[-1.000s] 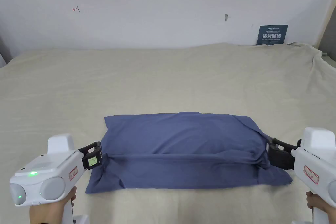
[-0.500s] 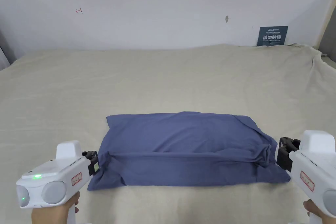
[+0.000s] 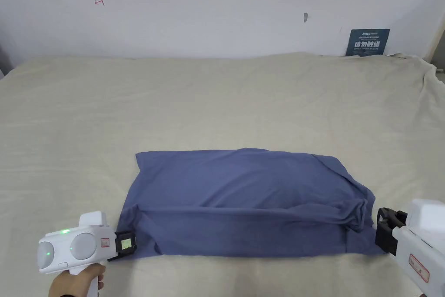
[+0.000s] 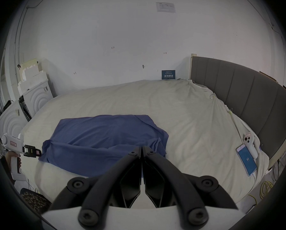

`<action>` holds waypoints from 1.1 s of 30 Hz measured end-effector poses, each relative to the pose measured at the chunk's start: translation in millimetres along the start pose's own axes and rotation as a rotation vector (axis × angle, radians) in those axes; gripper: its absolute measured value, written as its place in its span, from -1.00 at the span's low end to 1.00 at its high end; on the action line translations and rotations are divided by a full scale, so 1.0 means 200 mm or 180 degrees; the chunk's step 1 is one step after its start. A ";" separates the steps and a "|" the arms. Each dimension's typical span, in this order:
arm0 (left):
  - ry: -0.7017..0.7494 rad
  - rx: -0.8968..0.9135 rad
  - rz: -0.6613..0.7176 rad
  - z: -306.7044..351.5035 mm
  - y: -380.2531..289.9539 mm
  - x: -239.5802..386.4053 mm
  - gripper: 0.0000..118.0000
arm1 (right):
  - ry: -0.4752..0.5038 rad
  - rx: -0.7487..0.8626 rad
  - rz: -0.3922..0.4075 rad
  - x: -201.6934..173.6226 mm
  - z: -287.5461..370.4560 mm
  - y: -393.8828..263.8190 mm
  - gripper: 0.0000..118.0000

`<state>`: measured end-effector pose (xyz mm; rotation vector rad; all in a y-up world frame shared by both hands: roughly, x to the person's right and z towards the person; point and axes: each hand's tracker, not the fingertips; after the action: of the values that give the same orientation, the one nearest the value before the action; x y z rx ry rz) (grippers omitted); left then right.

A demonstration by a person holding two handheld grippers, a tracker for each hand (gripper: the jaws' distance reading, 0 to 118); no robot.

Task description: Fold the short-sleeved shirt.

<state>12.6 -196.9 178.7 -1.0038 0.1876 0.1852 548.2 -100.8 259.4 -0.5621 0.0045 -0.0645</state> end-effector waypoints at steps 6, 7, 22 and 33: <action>0.0063 -0.0132 -0.0231 -0.08 -0.06 0.02 0.18 | -0.0009 -0.0137 -0.0052 0.03 -0.09 -0.03 -1.00; 0.0077 -0.0167 -0.0238 -0.08 -0.04 0.03 0.13 | -0.0011 -0.0169 -0.0062 0.04 -0.11 -0.03 -1.00; -0.0354 0.0294 -0.0369 0.19 0.03 0.01 -0.84 | -0.0199 -0.1281 -0.0083 0.11 -0.70 -0.19 0.38; -0.0410 0.0306 -0.0291 0.19 -0.02 -0.02 -0.84 | -0.0092 -0.1376 -0.0380 0.13 -0.68 -0.24 -0.88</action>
<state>12.3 -167.3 202.1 -0.8995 0.0325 0.1555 569.0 -216.2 170.4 -0.9954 -0.0444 -0.1742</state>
